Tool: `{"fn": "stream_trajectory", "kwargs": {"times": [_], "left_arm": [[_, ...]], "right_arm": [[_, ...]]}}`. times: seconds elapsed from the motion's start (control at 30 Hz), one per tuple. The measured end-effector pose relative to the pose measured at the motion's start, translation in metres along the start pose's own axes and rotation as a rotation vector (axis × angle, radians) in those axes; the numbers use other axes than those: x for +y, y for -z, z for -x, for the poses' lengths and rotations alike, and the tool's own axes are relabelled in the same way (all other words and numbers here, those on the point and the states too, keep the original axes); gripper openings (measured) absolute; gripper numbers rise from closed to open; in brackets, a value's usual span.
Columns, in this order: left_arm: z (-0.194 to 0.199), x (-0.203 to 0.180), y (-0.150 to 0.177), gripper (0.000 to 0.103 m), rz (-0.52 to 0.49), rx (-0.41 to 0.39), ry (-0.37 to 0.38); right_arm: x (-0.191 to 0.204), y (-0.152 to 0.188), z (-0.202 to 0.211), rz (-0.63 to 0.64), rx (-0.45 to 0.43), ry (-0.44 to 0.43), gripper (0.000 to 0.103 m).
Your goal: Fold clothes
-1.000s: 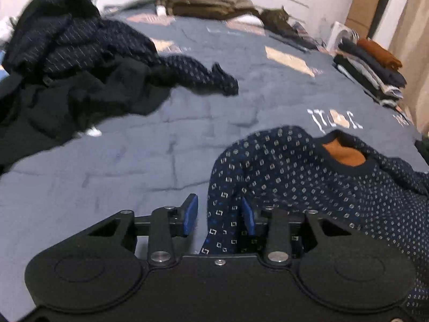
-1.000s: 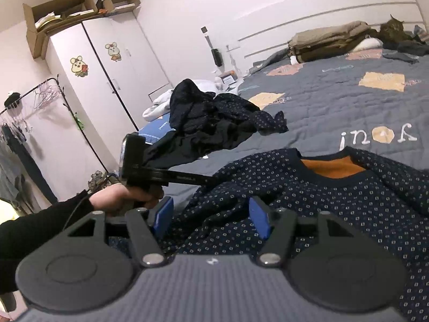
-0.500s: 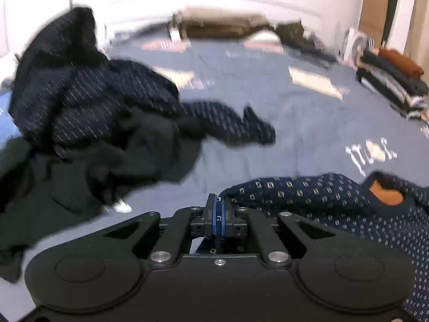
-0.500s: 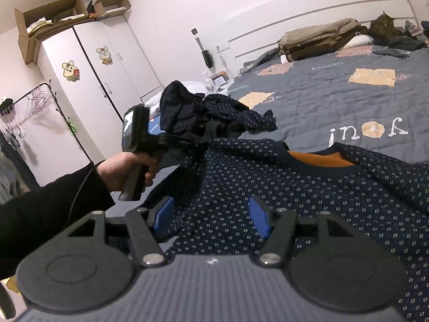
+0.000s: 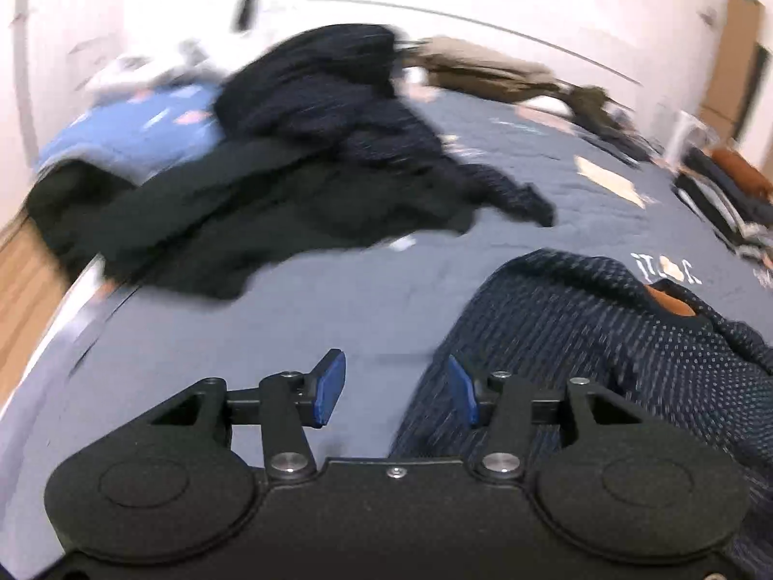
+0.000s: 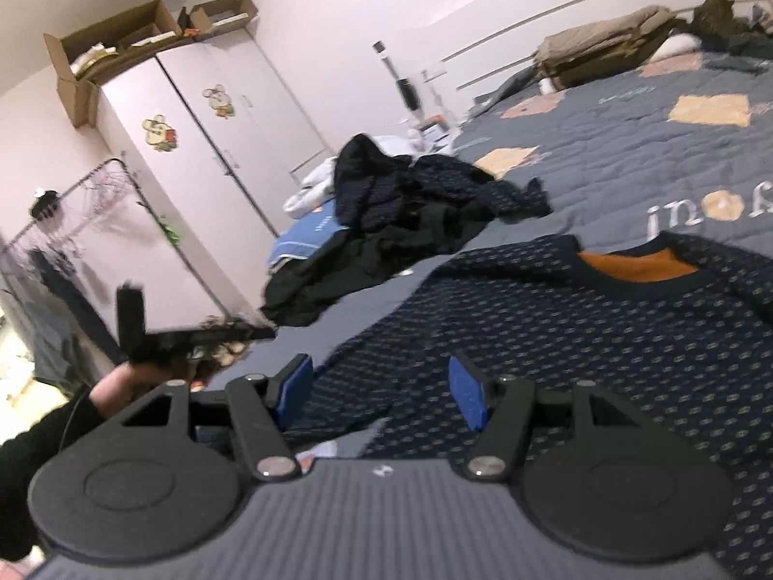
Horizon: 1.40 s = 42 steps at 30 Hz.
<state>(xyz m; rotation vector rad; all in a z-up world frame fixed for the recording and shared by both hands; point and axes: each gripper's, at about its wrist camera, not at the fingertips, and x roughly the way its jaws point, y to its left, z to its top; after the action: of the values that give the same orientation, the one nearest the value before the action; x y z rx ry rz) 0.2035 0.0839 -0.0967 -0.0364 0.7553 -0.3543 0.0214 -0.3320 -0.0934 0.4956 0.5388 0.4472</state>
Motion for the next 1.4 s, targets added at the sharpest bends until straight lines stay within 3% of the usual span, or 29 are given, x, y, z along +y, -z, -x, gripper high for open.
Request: {"fn": "stream_trajectory", "kwargs": {"times": [0.17, 0.33, 0.43, 0.57, 0.7, 0.77, 0.83, 0.9, 0.97, 1.1, 1.27, 1.33, 1.4], "left_arm": [[0.055, 0.041, 0.038, 0.05, 0.075, 0.02, -0.083], [0.082, 0.079, 0.072, 0.053, 0.189, 0.046, -0.138], [0.08, 0.095, 0.089, 0.058, 0.258, 0.071, -0.14], [0.061, 0.105, 0.099, 0.058, 0.274, 0.094, -0.159], [0.037, 0.123, 0.096, 0.058, 0.368, 0.091, -0.13], [0.025, 0.129, 0.095, 0.054, 0.387, 0.095, -0.117], [0.021, 0.133, 0.092, 0.019, 0.388, 0.081, -0.108], [0.023, 0.134, 0.086, 0.012, 0.361, 0.06, -0.101], [0.032, 0.136, 0.076, 0.009, 0.308, 0.028, -0.123], [0.063, 0.156, 0.049, 0.007, 0.297, -0.06, -0.187], [0.099, 0.188, 0.022, 0.002, 0.323, -0.179, -0.352], [0.094, 0.202, 0.021, 0.002, 0.364, -0.136, -0.366], [0.091, 0.203, 0.025, 0.003, 0.385, -0.084, -0.329]], "right_arm": [[0.023, 0.004, -0.01, 0.004, 0.034, -0.095, 0.062], [0.046, 0.012, -0.022, -0.001, 0.072, -0.175, 0.063], [0.062, 0.02, -0.03, 0.024, 0.095, -0.199, 0.063], [0.079, 0.03, -0.038, 0.06, 0.129, -0.218, 0.063], [0.088, 0.036, -0.044, 0.074, 0.149, -0.221, 0.063], [0.089, 0.038, -0.047, 0.076, 0.156, -0.218, 0.063], [0.089, 0.04, -0.05, 0.077, 0.162, -0.212, 0.063], [0.088, 0.041, -0.05, 0.076, 0.165, -0.206, 0.063], [0.085, 0.041, -0.051, 0.073, 0.165, -0.2, 0.063], [0.08, 0.04, -0.05, 0.056, 0.159, -0.188, 0.063], [0.078, 0.038, -0.049, 0.051, 0.147, -0.181, 0.063], [0.078, 0.038, -0.048, 0.051, 0.146, -0.181, 0.063], [0.078, 0.036, -0.048, 0.054, 0.146, -0.183, 0.063]]}}
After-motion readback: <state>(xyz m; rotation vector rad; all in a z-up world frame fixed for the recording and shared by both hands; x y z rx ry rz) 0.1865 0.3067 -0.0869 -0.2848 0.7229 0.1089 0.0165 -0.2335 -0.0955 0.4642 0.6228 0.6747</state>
